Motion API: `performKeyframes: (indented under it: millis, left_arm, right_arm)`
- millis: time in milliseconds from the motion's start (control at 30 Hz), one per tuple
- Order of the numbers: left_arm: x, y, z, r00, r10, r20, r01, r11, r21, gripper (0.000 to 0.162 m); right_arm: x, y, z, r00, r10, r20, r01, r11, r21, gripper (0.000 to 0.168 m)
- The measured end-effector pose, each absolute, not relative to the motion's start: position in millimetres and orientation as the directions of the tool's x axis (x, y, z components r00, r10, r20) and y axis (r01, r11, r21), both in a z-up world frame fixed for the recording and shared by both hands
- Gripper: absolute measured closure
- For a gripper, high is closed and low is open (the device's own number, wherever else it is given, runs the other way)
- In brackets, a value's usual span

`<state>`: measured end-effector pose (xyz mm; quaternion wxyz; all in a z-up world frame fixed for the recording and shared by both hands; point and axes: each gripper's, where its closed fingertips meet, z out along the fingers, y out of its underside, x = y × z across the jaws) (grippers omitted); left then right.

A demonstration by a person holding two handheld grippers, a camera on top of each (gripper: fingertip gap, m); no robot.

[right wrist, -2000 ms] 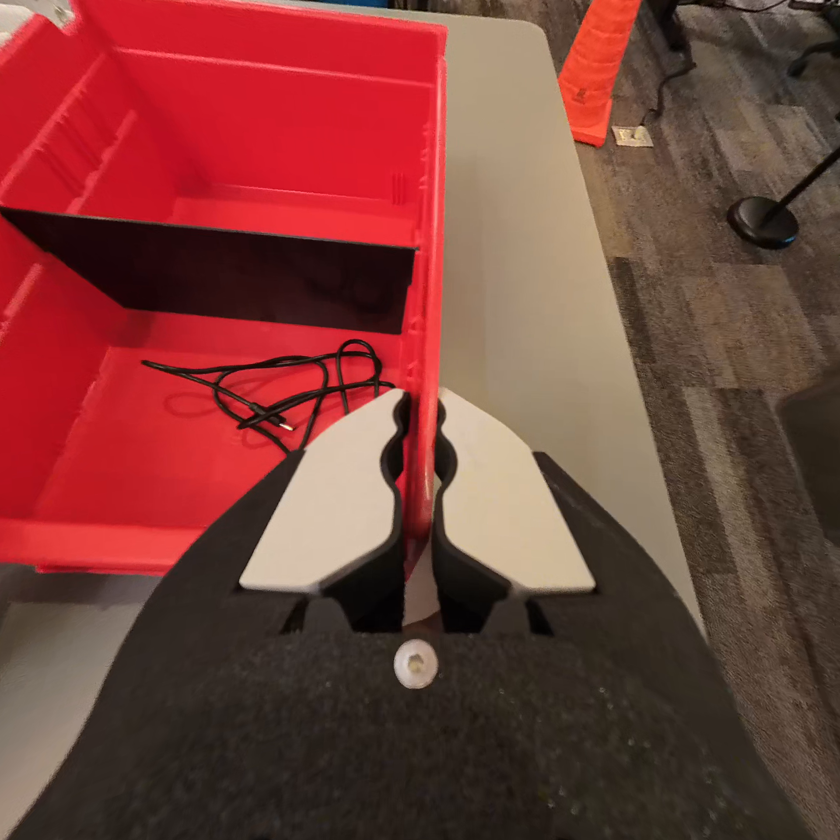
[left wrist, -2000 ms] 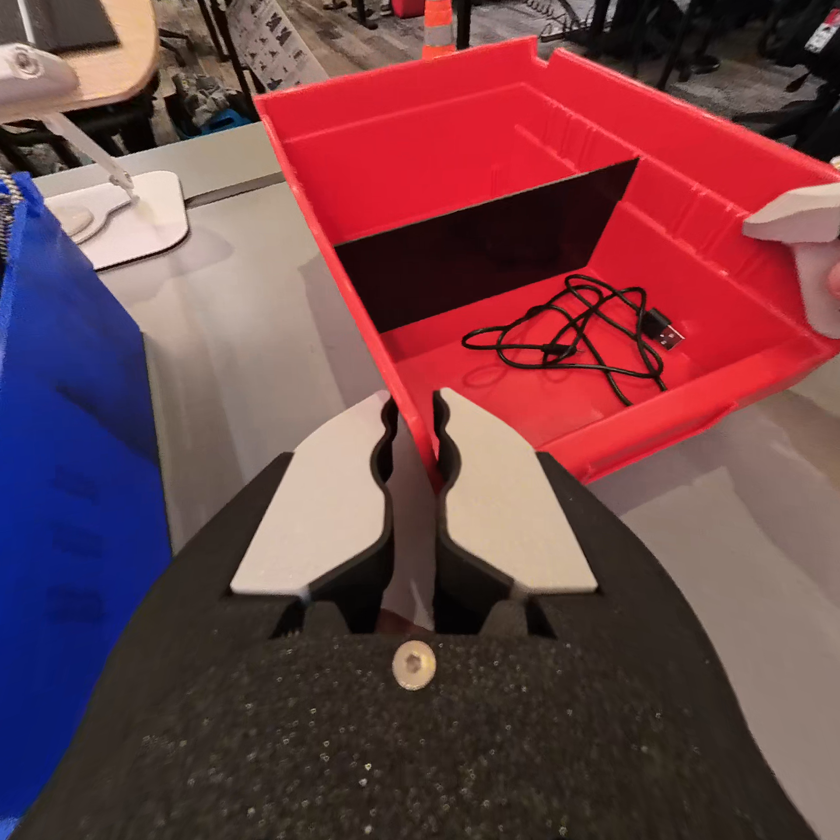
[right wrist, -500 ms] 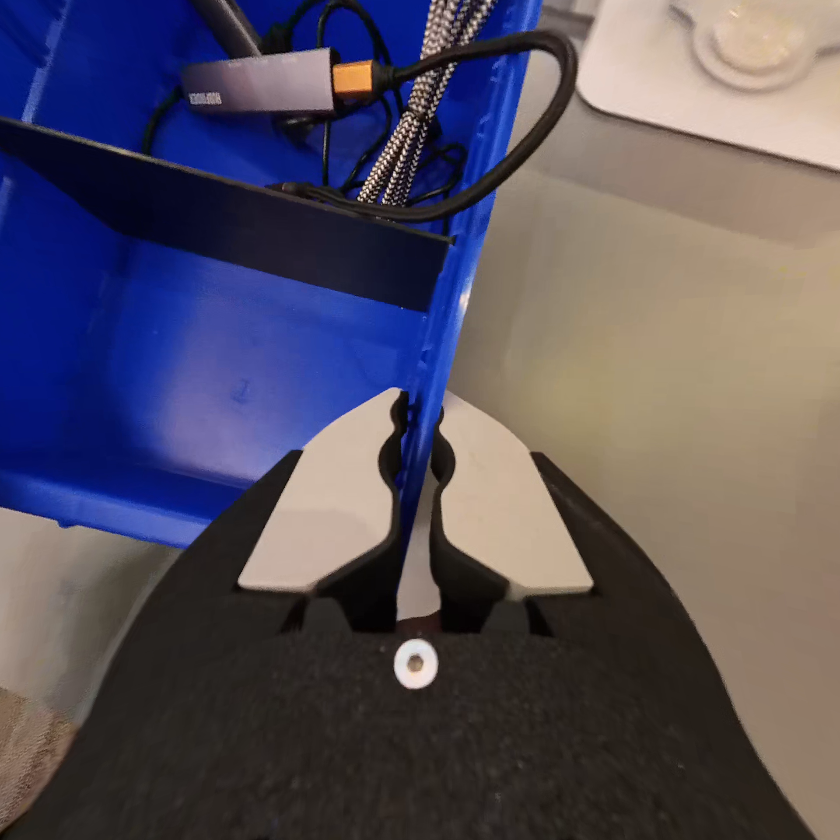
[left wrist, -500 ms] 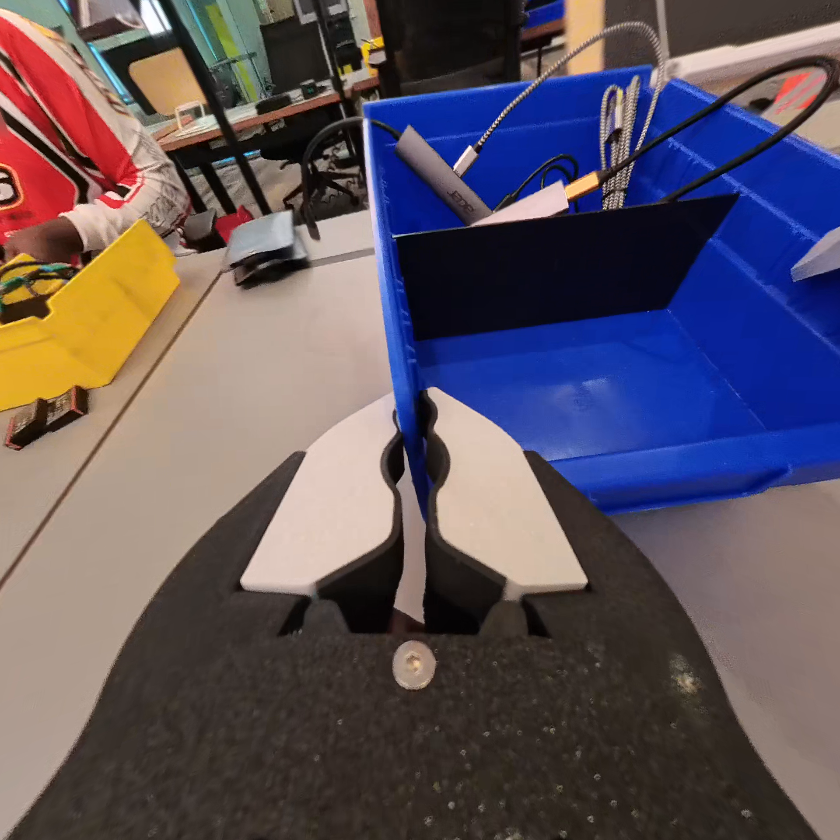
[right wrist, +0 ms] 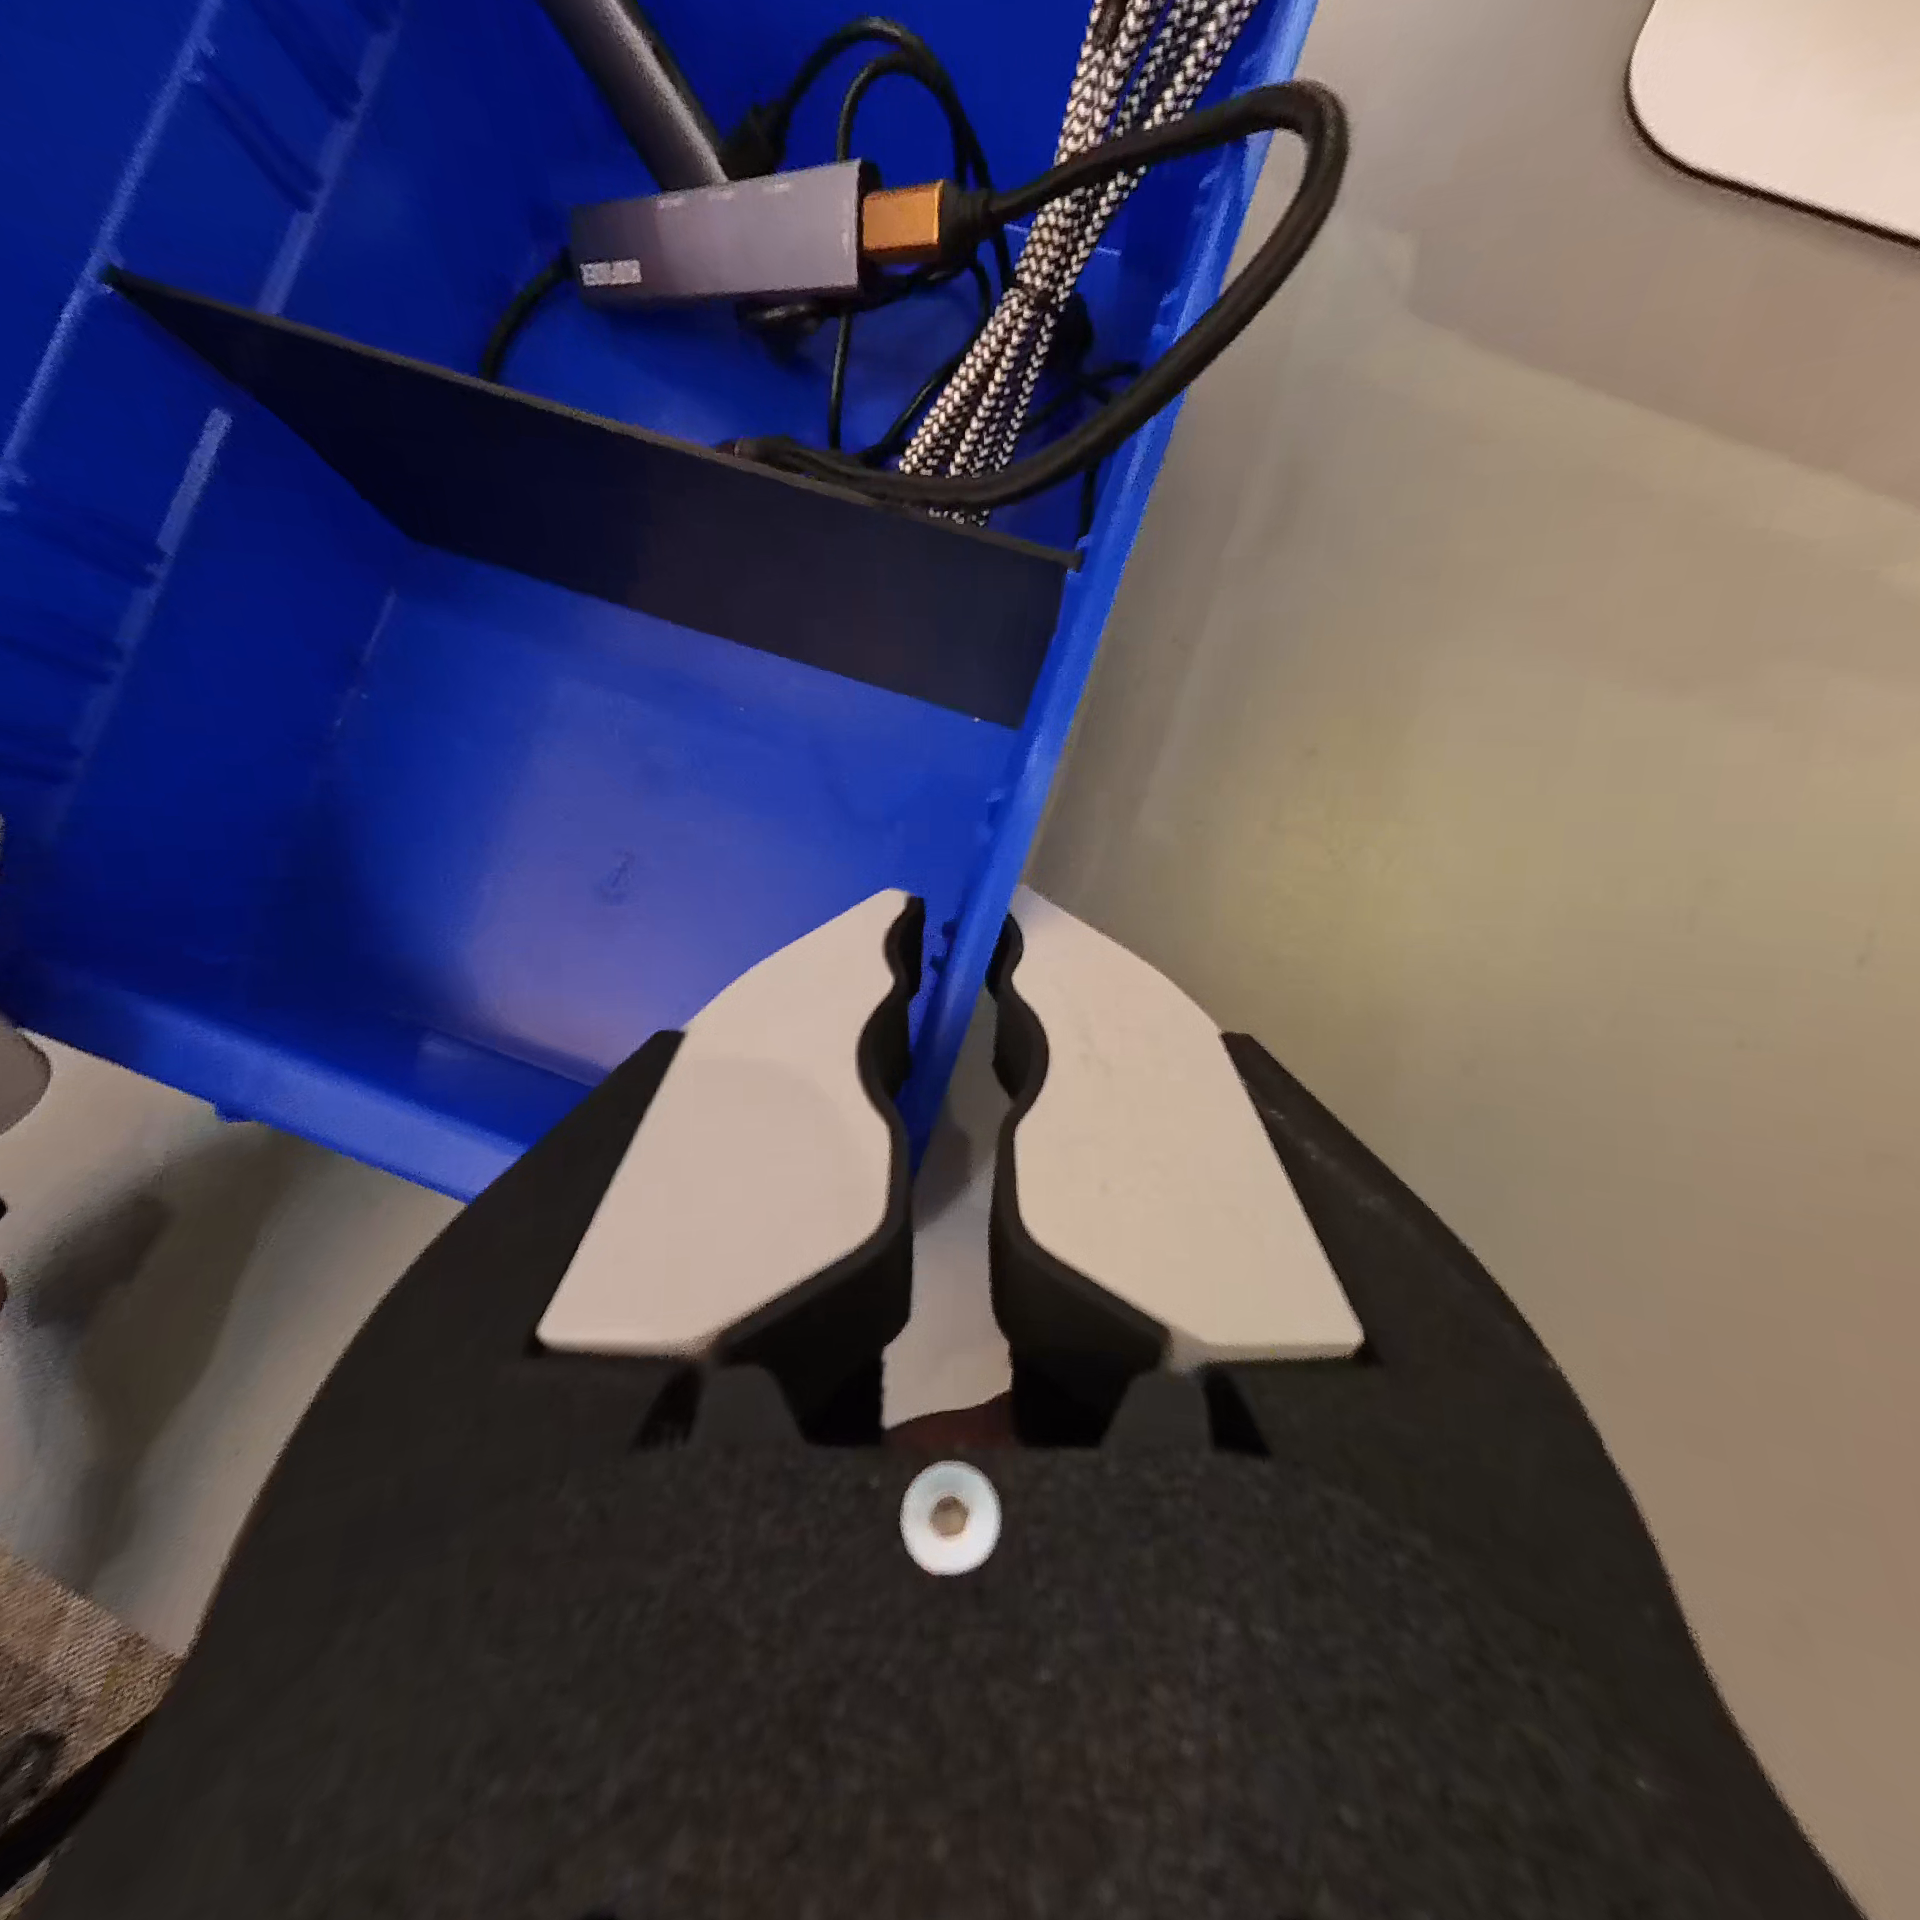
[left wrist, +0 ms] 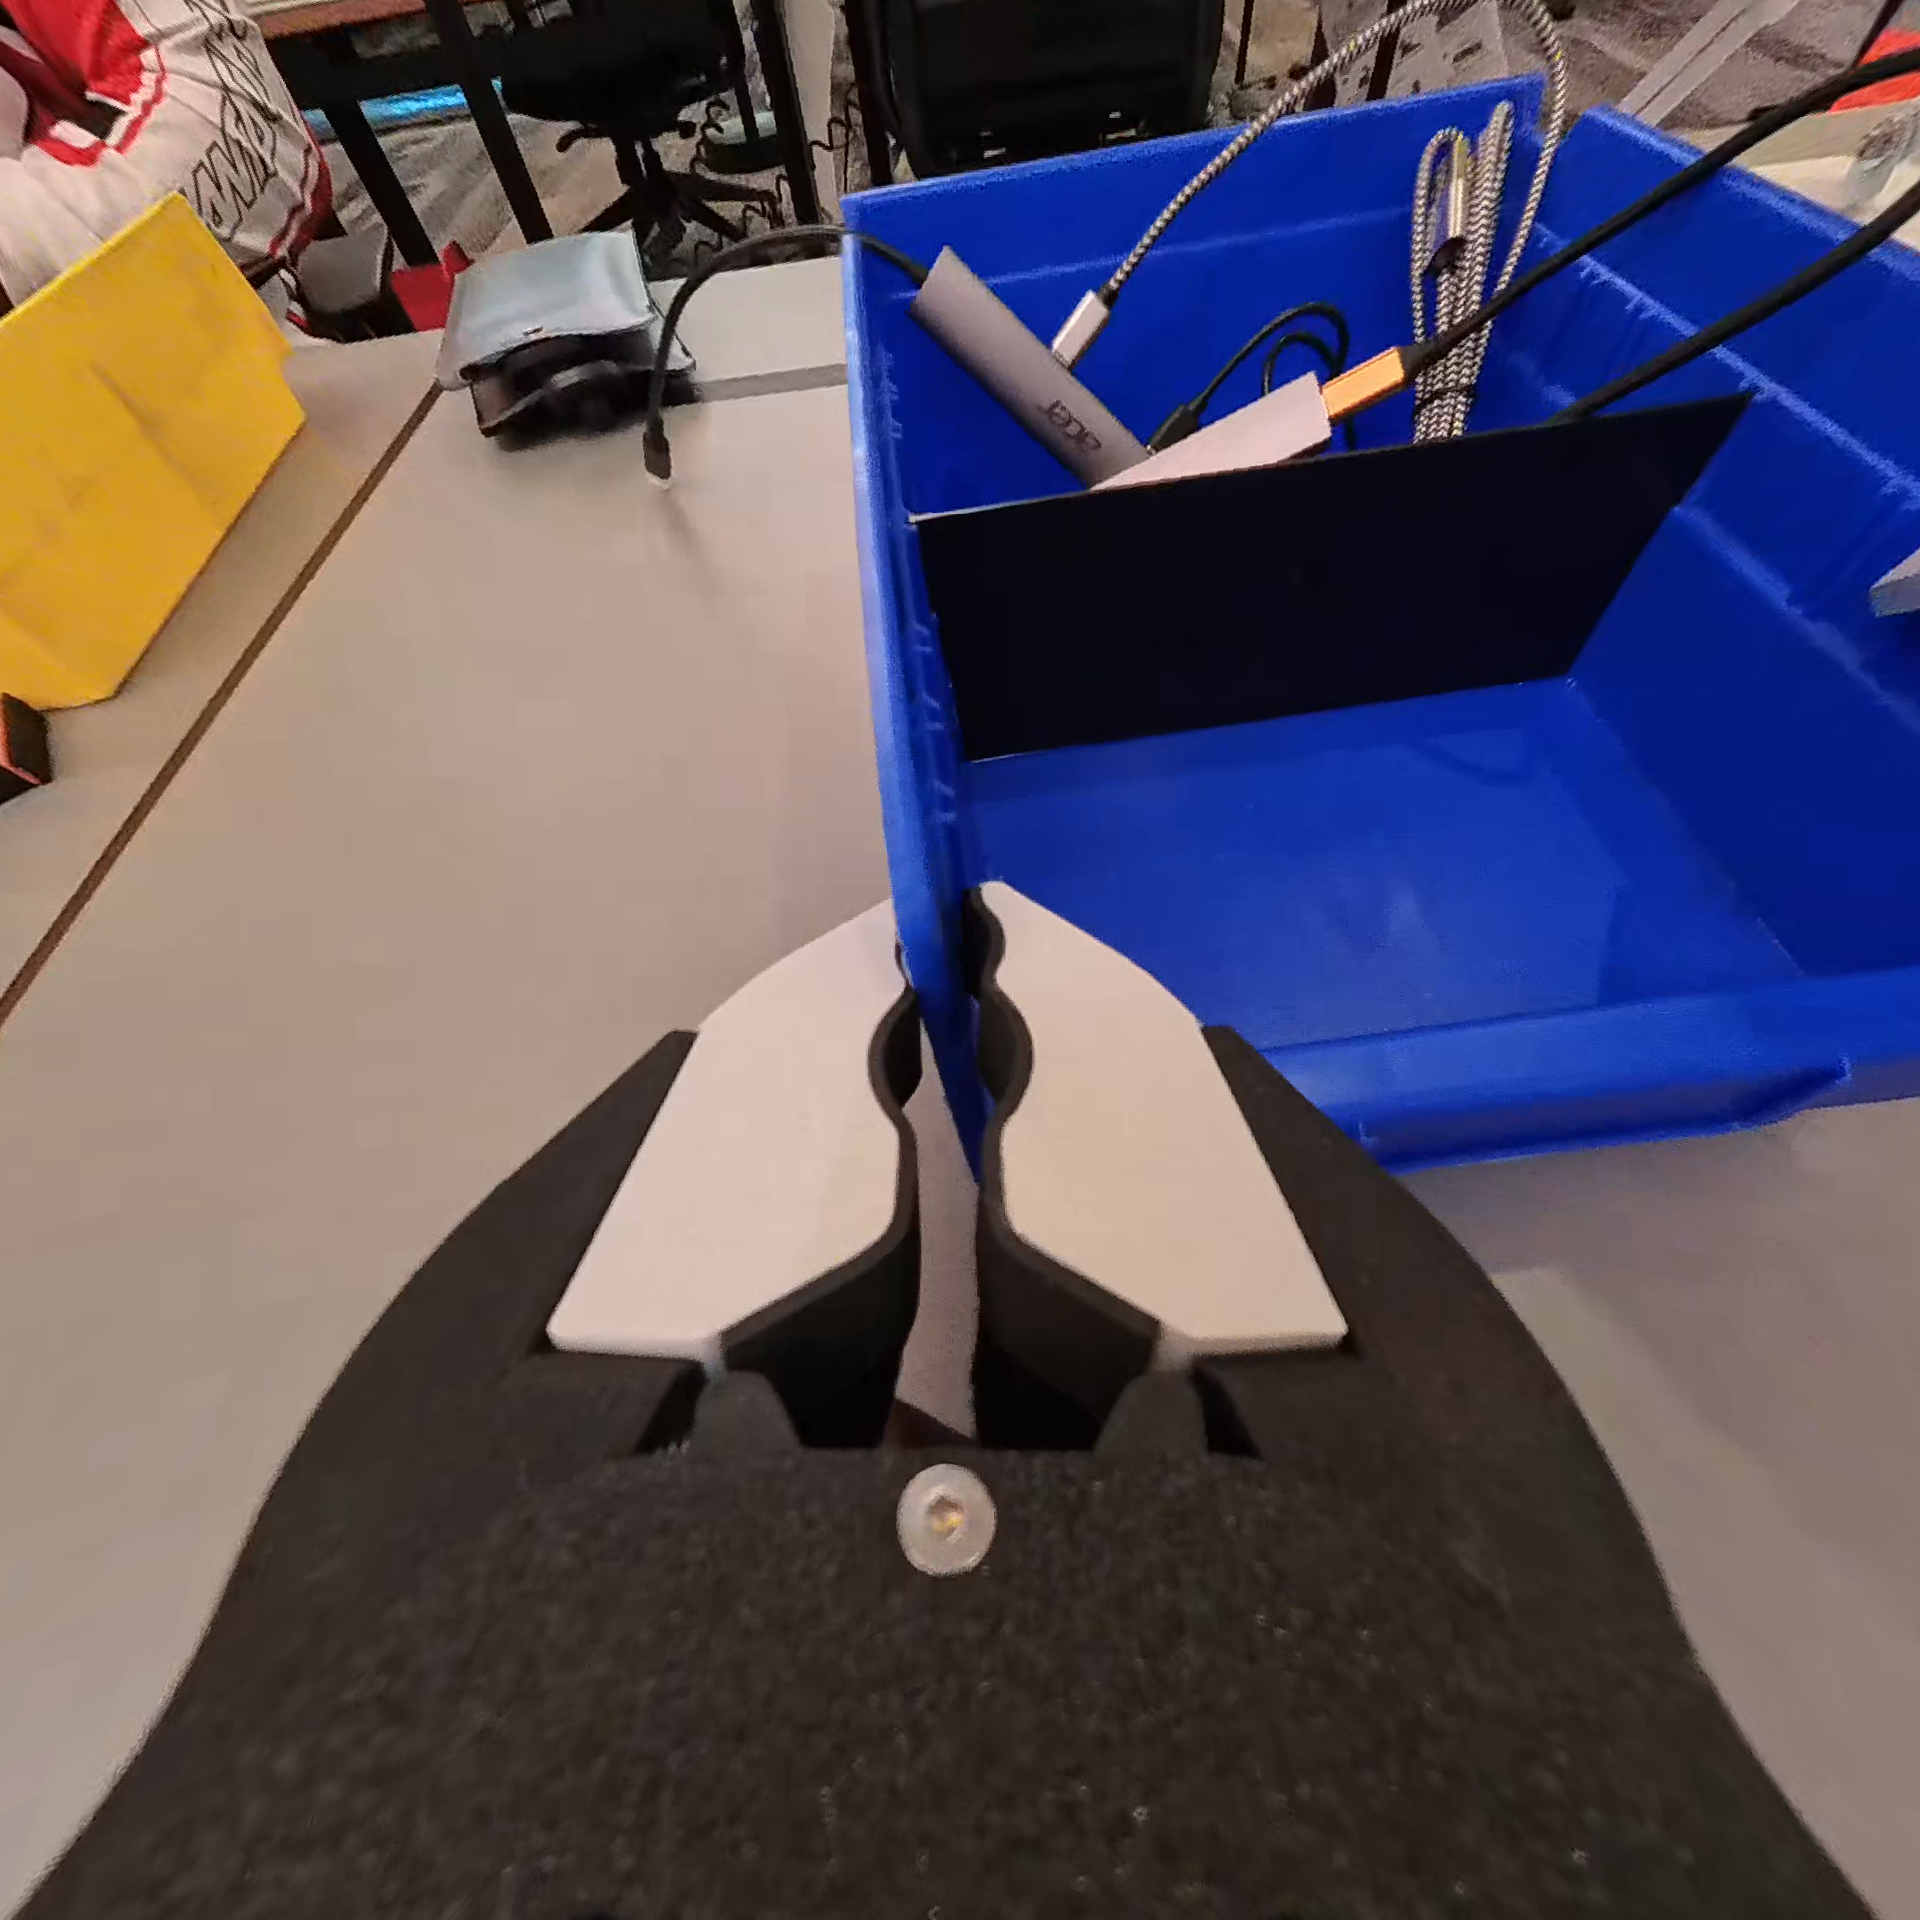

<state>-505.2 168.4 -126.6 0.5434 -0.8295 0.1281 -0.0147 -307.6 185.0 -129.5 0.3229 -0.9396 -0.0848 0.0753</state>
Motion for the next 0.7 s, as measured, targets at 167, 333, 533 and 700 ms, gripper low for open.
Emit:
performKeyframes:
  millis: [167,333,533,700]
  left_arm:
    - [-509,169,-129,0.975,-0.217,-0.056,-0.141,-0.401,-0.905,0.157]
    - [-509,168,-129,0.974,-0.221,-0.057,-0.142,-0.393,-0.908,0.157]
    - [-508,170,-130,0.965,-0.263,-0.01,-0.127,-0.43,-0.894,0.158]
    - [-512,173,-131,0.962,-0.27,-0.036,-0.154,-0.432,-0.888,0.158]
  right_arm:
    - [-316,159,-106,0.917,0.314,-0.248,0.099,-0.778,-0.62,0.147]
    - [-226,107,-35,0.936,0.349,-0.053,0.12,-0.456,-0.882,0.134]
    - [10,41,-53,0.996,-0.081,0.042,0.014,-0.317,-0.948,0.133]
    - [49,24,-125,0.994,-0.088,-0.07,-0.103,-0.464,-0.88,0.13]
